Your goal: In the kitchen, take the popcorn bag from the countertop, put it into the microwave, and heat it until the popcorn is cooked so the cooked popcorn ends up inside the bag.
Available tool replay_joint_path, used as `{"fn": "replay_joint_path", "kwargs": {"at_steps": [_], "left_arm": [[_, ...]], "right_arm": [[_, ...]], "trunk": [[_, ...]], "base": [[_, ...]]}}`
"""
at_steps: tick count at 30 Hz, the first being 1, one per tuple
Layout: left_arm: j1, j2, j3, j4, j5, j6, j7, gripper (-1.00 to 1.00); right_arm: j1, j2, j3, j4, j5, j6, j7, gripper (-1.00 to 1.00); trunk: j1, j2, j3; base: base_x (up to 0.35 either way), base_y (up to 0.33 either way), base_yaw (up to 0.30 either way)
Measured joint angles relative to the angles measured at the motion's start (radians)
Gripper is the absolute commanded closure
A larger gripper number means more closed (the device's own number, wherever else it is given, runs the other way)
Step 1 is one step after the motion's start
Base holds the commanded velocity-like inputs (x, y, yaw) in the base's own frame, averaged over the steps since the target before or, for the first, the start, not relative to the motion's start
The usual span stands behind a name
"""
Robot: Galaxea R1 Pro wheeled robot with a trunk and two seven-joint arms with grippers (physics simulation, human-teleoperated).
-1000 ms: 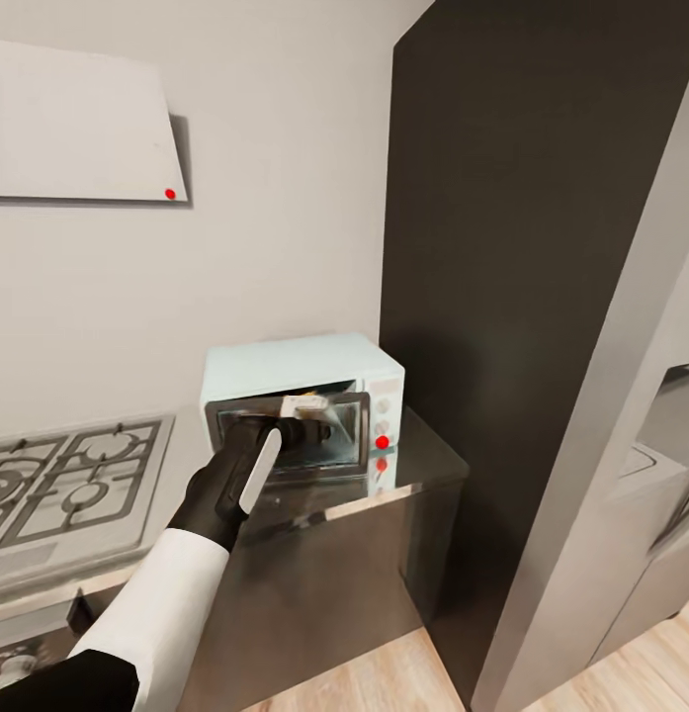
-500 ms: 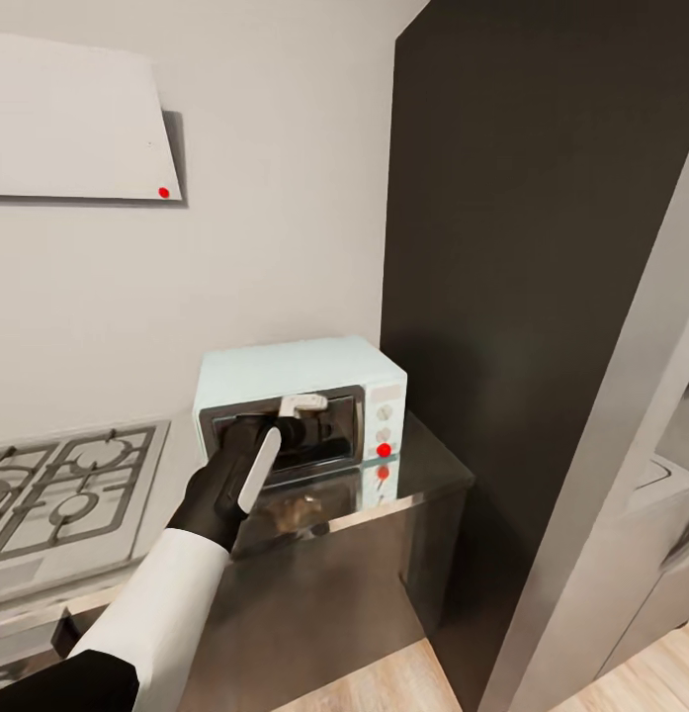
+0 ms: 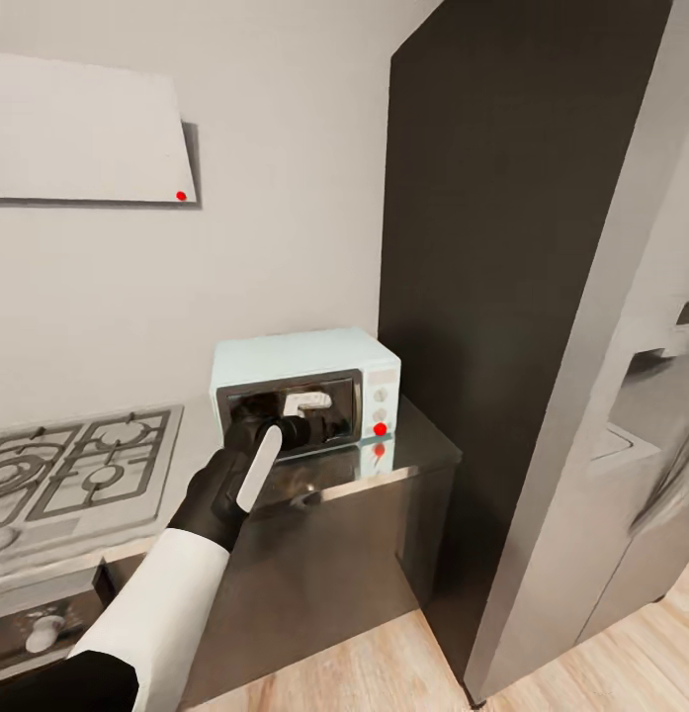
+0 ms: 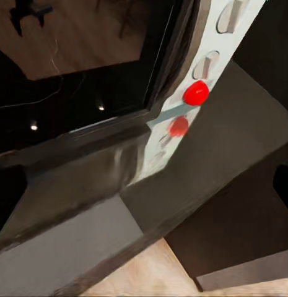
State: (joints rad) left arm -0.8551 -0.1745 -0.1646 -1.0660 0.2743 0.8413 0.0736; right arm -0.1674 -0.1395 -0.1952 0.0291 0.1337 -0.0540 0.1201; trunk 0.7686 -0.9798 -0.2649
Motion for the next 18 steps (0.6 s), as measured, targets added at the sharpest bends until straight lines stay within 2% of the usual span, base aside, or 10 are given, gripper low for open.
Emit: {"fn": "replay_joint_path", "kwargs": {"at_steps": [3, 5, 9, 12, 16, 18], "left_arm": [[0.0, 0.0, -0.028, 0.009, 0.003, -0.001, 0.0, -1.0], [0.0, 0.0, -0.034, 0.02, 0.006, -0.002, 0.0, -1.0], [0.0, 0.0, -0.036, 0.104, 0.007, -0.004, -0.001, -1.0], [0.0, 0.0, -0.036, 0.21, 0.006, -0.005, -0.003, -1.0], [0.0, 0.0, -0.035, 0.437, 0.006, -0.009, -0.013, -1.0], [0.0, 0.0, -0.034, 0.543, 0.018, -0.05, -0.014, -1.0]], "right_arm": [[0.0, 0.0, 0.0, 0.0, 0.0, 0.0, -0.001, -1.0], [0.0, 0.0, 0.0, 0.0, 0.0, 0.0, -0.001, -1.0], [0.0, 0.0, 0.0, 0.0, -0.001, 0.002, -0.001, -1.0], [0.0, 0.0, 0.001, 0.0, 0.003, 0.0, -0.002, -1.0], [0.0, -0.004, 0.011, 0.0, 0.009, 0.004, -0.015, -1.0], [0.0, -0.004, 0.014, 0.0, 0.01, 0.005, -0.02, -1.0]], "trunk": [[0.0, 0.0, 0.0], [0.0, 0.0, 0.0], [0.0, 0.0, 0.0], [0.0, 0.0, 0.0], [0.0, 0.0, 0.0], [0.0, 0.0, 0.0]], "base": [[-0.345, 0.0, 0.0], [-0.346, 0.0, 0.0], [-0.346, 0.0, 0.0], [-0.346, 0.0, 0.0], [-0.258, 0.0, 0.0], [-0.052, 0.0, 0.0]]}}
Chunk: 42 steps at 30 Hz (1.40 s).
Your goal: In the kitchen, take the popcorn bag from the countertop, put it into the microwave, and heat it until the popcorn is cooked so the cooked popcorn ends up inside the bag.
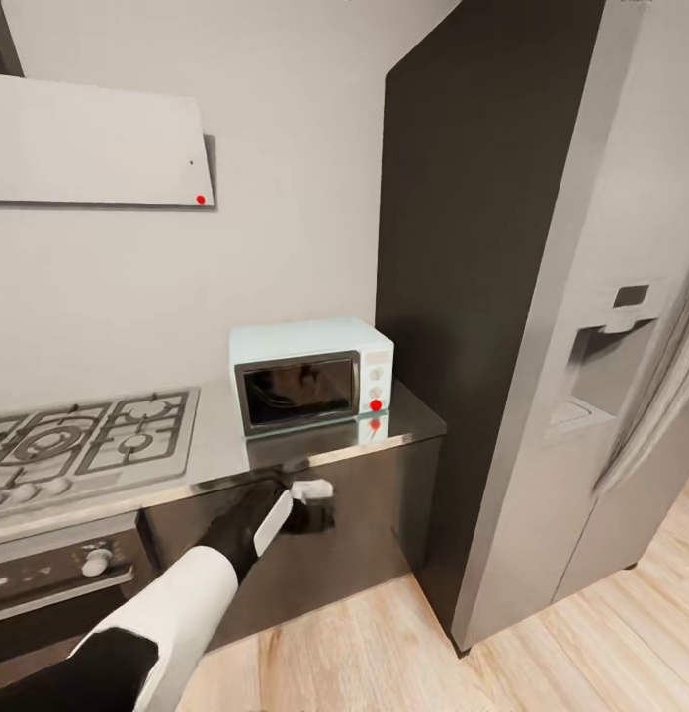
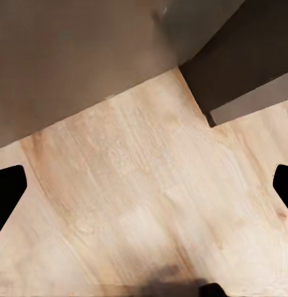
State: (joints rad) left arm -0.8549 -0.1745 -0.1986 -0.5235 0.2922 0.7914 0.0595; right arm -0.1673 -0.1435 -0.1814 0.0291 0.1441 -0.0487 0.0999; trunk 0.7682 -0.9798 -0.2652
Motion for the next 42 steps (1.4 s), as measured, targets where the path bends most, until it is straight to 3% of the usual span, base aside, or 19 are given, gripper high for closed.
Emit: {"fn": "replay_joint_path", "kwargs": {"at_steps": [2, 4, 5, 7, 11, 13, 15, 17, 19, 22, 30, 42], "left_arm": [[0.0, 0.0, 0.003, 0.17, 0.044, -0.117, 0.0, -1.0], [0.0, 0.0, 0.004, 0.399, 0.083, -0.281, 0.0, -1.0], [-0.001, 0.0, 0.007, 0.461, 0.094, -0.362, 0.0, -1.0], [0.013, 0.0, 0.009, 0.503, 0.101, -0.453, 0.001, -1.0], [0.193, 0.0, 0.009, 0.52, 0.104, -0.575, 0.001, -1.0], [0.348, 0.019, 0.009, 0.522, 0.106, -0.693, 0.003, -1.0], [0.459, 0.045, 0.01, 0.522, 0.108, -0.75, 0.002, -1.0], [0.549, 0.075, 0.01, 0.523, 0.11, -0.771, 0.003, -1.0], [0.573, 0.104, 0.009, 0.522, 0.111, -0.777, 0.003, -1.0], [0.593, 0.126, 0.009, 0.522, 0.109, -0.778, 0.003, -1.0], [0.598, 0.129, 0.008, 0.522, 0.106, -0.779, 0.002, -1.0], [0.598, 0.121, 0.013, 0.518, 0.112, -0.824, 0.014, -1.0]], "right_arm": [[0.0, 0.0, 0.001, 0.0, 0.001, -0.001, -0.005, -1.0], [0.0, -0.001, 0.001, 0.0, 0.002, -0.001, -0.011, -1.0], [0.0, -0.002, 0.001, 0.0, 0.002, -0.002, -0.013, -1.0], [0.0, -0.003, 0.0, 0.0, 0.001, -0.003, -0.019, -1.0], [0.0, -0.003, 0.0, 0.0, 0.004, -0.004, -0.032, -1.0], [0.0, -0.004, 0.0, 0.0, 0.008, -0.017, -0.032, -1.0], [0.0, -0.003, 0.0, 0.0, 0.01, -0.026, -0.032, -1.0], [0.0, -0.003, 0.001, 0.0, 0.011, -0.029, -0.032, -1.0], [0.0, -0.003, 0.002, 0.0, 0.013, -0.03, -0.032, -1.0], [0.0, -0.001, 0.003, 0.0, 0.013, -0.03, -0.032, -1.0], [0.0, 0.006, -0.001, 0.0, 0.006, -0.029, -0.047, -1.0], [0.0, 0.006, -0.001, -0.002, 0.013, -0.025, -0.072, -1.0]], "trunk": [[0.0, 0.0, 0.0], [0.0, 0.0, 0.0], [0.0, 0.0, 0.0], [0.0, 0.0, 0.0], [0.0, 0.0, 0.0], [0.0, 0.0, 0.0], [0.0, 0.0, 0.0], [0.0, 0.0, 0.0], [0.0, 0.0, 0.0], [0.0, 0.0, 0.0], [0.0, 0.0, 0.0], [0.0, 0.0, 0.0]], "base": [[-0.014, 0.0, 0.0], [-0.004, 0.0, 0.0], [-0.002, 0.0, 0.0], [0.0, 0.0, 0.0], [0.0, 0.0, 0.0], [0.0, 0.0, 0.0], [0.0, 0.0, 0.0], [0.0, 0.0, 0.0], [0.0, 0.0, 0.0], [0.0, 0.0, 0.0], [0.0, 0.0, 0.011], [0.0, 0.0, 0.254]]}}
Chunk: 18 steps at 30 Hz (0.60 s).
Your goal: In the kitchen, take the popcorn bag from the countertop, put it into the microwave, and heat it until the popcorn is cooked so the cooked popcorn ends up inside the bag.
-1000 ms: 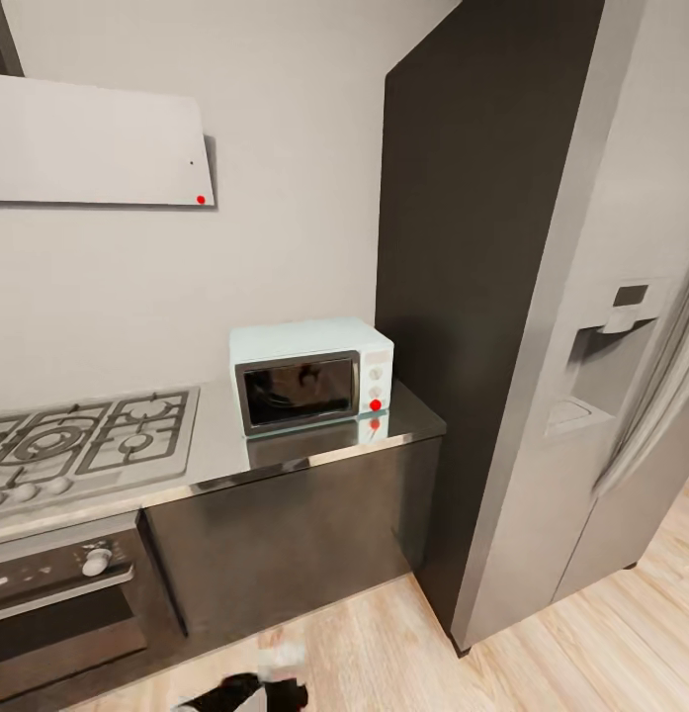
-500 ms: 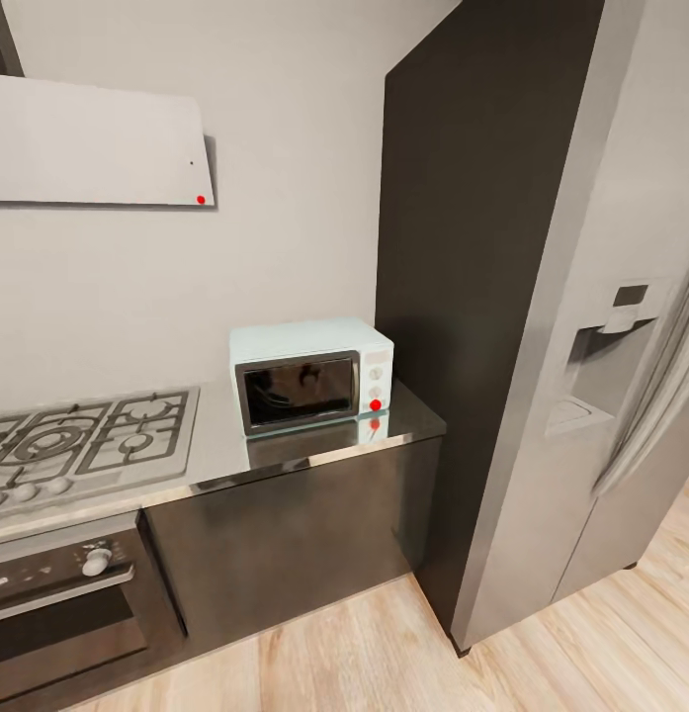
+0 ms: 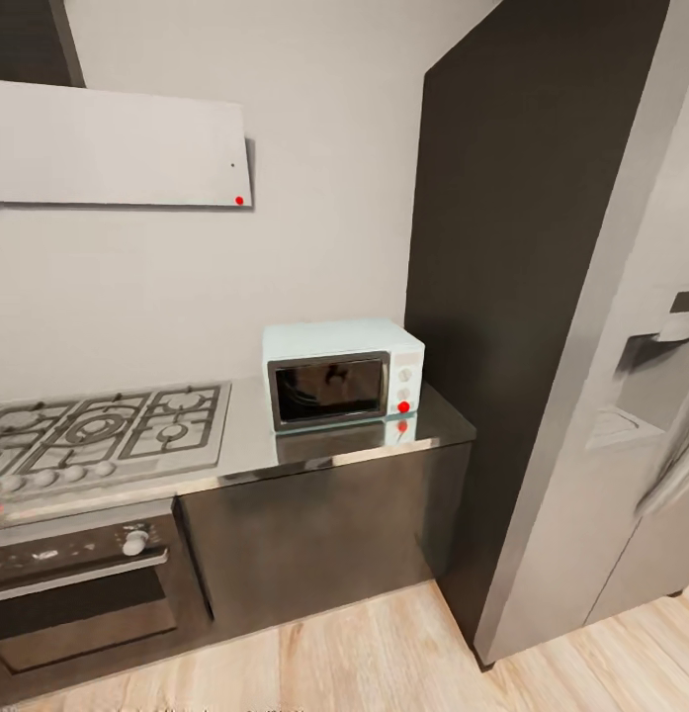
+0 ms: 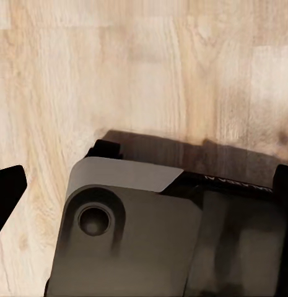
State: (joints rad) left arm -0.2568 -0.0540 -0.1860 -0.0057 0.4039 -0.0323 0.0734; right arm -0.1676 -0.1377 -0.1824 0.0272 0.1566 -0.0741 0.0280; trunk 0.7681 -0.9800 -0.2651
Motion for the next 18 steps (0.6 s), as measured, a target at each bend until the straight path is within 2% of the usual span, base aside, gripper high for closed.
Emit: {"fn": "replay_joint_path", "kwargs": {"at_steps": [2, 4, 6, 7, 8, 10, 13, 15, 18], "left_arm": [[0.0, -0.001, 0.003, -0.003, 0.001, 0.007, 0.008, -1.0], [0.0, -0.004, 0.004, -0.008, 0.005, 0.058, 0.021, -1.0], [0.0, -0.007, 0.007, -0.01, 0.042, 0.111, 0.022, -1.0], [0.0, -0.005, 0.007, -0.01, 0.093, 0.126, 0.019, -1.0], [0.0, 0.001, 0.004, -0.004, 0.124, 0.13, 0.017, -1.0], [0.001, 0.013, 0.002, 0.002, 0.141, 0.095, 0.013, -1.0], [0.007, 0.016, 0.001, 0.004, 0.146, 0.034, 0.011, -1.0], [0.014, 0.016, 0.0, 0.004, 0.146, 0.022, 0.01, -1.0], [0.016, 0.016, 0.0, 0.004, 0.146, 0.019, 0.01, -1.0]], "right_arm": [[0.0, 0.001, -0.002, -0.001, 0.001, 0.0, 0.001, -1.0], [0.0, 0.003, -0.002, -0.002, 0.001, -0.001, 0.001, -1.0], [0.0, 0.002, -0.002, -0.002, 0.001, -0.002, 0.001, -1.0], [0.0, -0.001, -0.002, -0.001, 0.001, -0.003, 0.0, -1.0], [0.0, -0.004, -0.002, -0.001, 0.001, -0.004, 0.0, -1.0], [0.0, -0.003, -0.001, -0.001, 0.001, -0.003, 0.0, -1.0], [0.0, -0.003, 0.004, -0.001, 0.002, -0.004, 0.0, -1.0], [0.0, 0.0, 0.055, -0.002, 0.036, -0.006, 0.0, -1.0], [0.0, 0.003, 0.105, -0.001, 0.054, -0.012, 0.0, -1.0]], "trunk": [[0.0, 0.0, 0.0], [0.0, 0.0, 0.0], [0.0, 0.0, 0.0], [0.0, 0.0, 0.0], [0.0, 0.0, 0.0], [0.0, 0.0, 0.0], [0.0, 0.0, 0.0], [0.0, 0.0, 0.0], [0.0, 0.0, 0.0]], "base": [[0.0, 0.0, 0.27], [0.0, 0.0, 0.27], [0.0, 0.0, 0.27], [0.0, 0.0, 0.27], [0.0, 0.0, 0.27], [0.0, 0.0, 0.27], [0.0, 0.0, 0.27], [0.0, 0.0, 0.27], [0.0, 0.0, 0.27]]}}
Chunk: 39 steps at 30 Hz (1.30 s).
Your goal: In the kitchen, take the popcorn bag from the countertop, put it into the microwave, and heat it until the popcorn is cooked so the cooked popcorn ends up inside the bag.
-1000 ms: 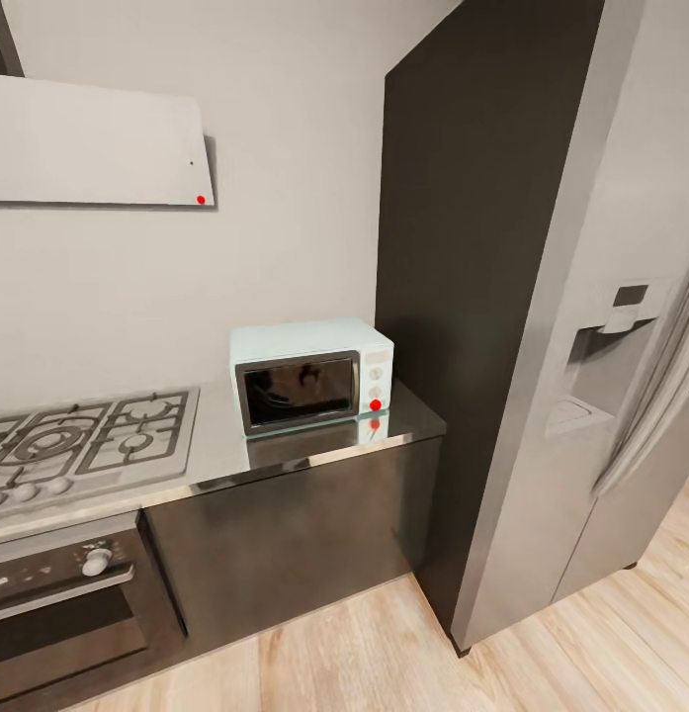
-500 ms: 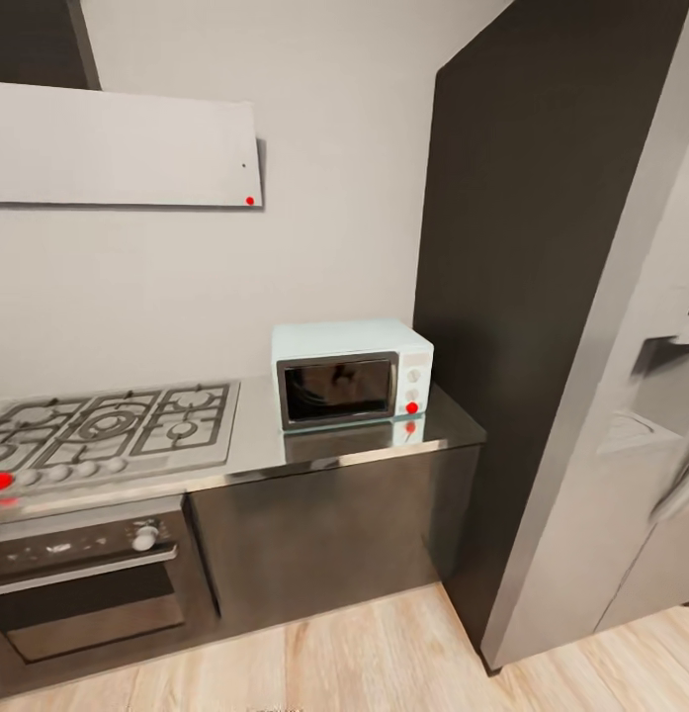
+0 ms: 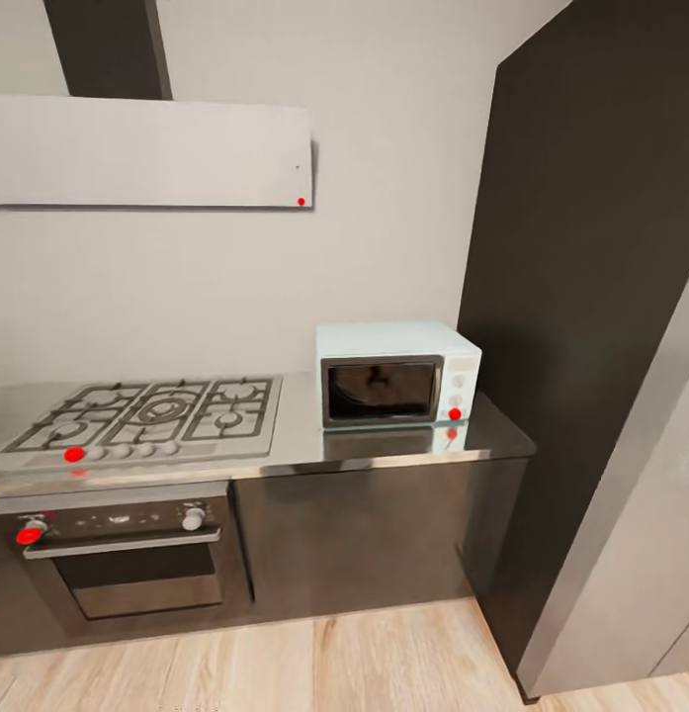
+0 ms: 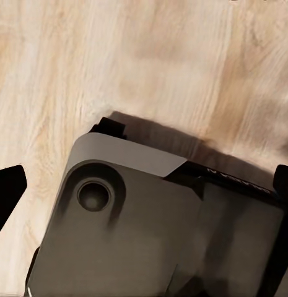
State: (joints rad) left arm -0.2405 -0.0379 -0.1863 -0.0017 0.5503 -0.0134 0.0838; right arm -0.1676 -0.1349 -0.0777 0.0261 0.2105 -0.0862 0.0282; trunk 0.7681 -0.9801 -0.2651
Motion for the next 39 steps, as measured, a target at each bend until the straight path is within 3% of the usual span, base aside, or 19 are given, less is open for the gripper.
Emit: {"fn": "replay_joint_path", "kwargs": {"at_steps": [8, 18, 28, 39], "left_arm": [[0.0, -0.009, 0.0, 0.0, 0.0, -0.001, 0.0, -1.0], [0.0, -0.009, 0.0, 0.0, 0.007, -0.003, 0.002, -1.0], [0.0, -0.008, 0.0, 0.0, 0.0, -0.002, 0.0, -1.0], [0.0, -0.007, 0.001, 0.0, 0.0, -0.003, 0.001, -1.0]], "right_arm": [[0.0, 0.0, 0.004, 0.0, -0.005, -0.012, 0.0, -1.0], [0.0, 0.0, 0.007, 0.0, -0.014, -0.009, -0.002, -1.0], [0.0, 0.0, 0.008, 0.0, -0.013, 0.002, -0.001, -1.0], [0.0, 0.0, 0.0, 0.0, -0.015, 0.001, -0.002, -1.0]], "trunk": [[0.0, 0.0, 0.0], [0.0, 0.0, 0.0], [0.0, 0.0, 0.0], [0.0, 0.0, 0.0]], "base": [[0.0, 0.0, 0.245], [0.0, -0.008, 0.015], [0.079, -0.258, 0.003], [0.073, -0.202, 0.17]]}}
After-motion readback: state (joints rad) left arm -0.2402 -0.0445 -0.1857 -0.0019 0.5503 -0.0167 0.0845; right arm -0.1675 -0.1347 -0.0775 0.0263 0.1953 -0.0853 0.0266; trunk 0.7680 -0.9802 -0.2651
